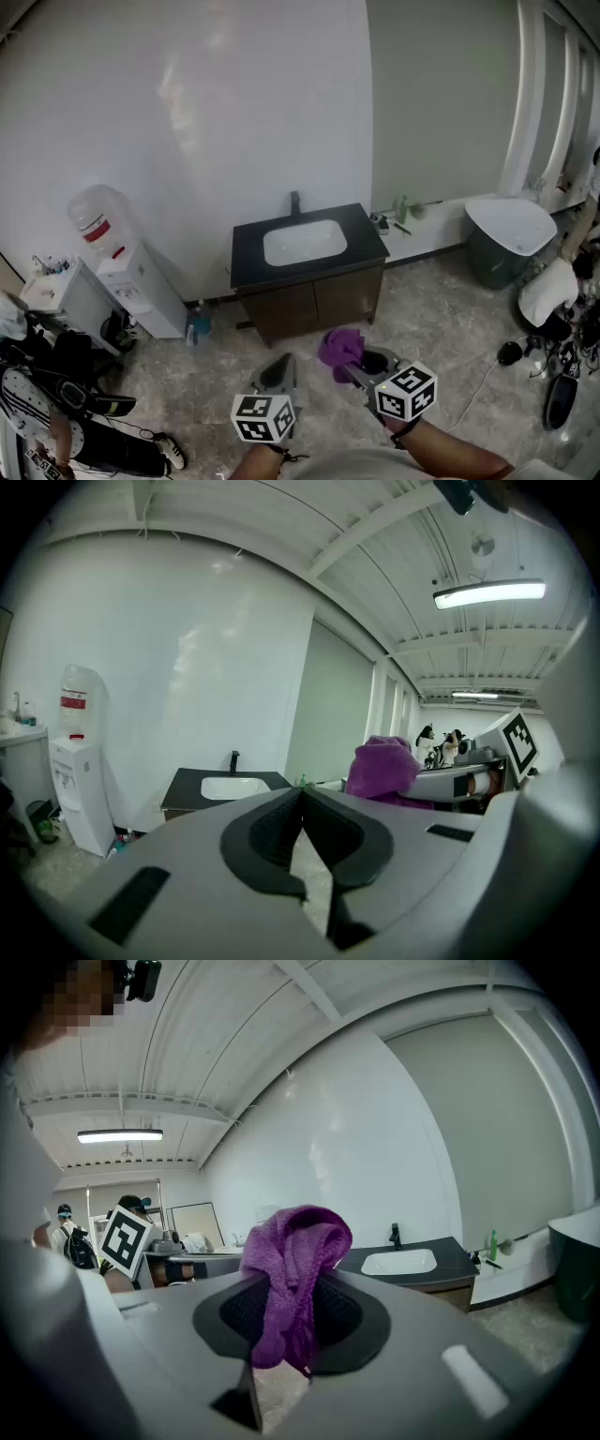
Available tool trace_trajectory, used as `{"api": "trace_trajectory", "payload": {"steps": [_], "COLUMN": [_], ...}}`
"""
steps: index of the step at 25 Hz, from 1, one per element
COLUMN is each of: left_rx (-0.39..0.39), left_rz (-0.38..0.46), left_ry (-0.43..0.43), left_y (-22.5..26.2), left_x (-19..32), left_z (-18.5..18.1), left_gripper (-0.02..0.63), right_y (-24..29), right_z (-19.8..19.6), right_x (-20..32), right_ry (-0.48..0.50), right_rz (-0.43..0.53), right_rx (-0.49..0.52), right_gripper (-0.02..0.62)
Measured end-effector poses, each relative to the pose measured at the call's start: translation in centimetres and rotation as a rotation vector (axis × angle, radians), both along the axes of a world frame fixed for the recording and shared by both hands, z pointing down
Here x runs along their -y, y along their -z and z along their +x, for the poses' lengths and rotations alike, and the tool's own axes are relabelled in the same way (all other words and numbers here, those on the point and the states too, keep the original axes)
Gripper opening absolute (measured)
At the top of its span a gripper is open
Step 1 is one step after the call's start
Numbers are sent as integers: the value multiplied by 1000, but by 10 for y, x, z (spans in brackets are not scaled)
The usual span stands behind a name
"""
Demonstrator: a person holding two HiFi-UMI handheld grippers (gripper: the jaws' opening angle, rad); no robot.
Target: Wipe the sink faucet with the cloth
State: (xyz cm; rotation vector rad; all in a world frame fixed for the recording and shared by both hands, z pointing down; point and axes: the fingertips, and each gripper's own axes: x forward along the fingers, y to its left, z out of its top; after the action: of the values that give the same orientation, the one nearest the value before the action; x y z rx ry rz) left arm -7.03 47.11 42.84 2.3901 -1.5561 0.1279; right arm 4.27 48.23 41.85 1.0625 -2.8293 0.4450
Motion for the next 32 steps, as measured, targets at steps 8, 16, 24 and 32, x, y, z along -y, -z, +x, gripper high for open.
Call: {"api": "trace_trajectory", "payload": {"steps": [8, 16, 24, 32], "left_rx": [4, -2, -8, -13], "left_rz": [-1, -16, -18, -34], "left_ry": [-5, -18, -62, -82], "left_y": [-3, -6, -7, -13], "left_x": [0, 6, 13, 43], "left_z": [4, -12, -33, -53], "left_gripper": [8, 8, 8, 8], "right_y": [0, -2, -1, -1], "right_z": [4, -11, -43, -68], "right_x": [-1, 3, 7, 38], "right_ry": [-8, -19, -47, -58], "right_rz": [4, -10, 4, 1], "right_rx": [-4, -12, -16, -6], "right_gripper": [94, 94, 97, 97]}}
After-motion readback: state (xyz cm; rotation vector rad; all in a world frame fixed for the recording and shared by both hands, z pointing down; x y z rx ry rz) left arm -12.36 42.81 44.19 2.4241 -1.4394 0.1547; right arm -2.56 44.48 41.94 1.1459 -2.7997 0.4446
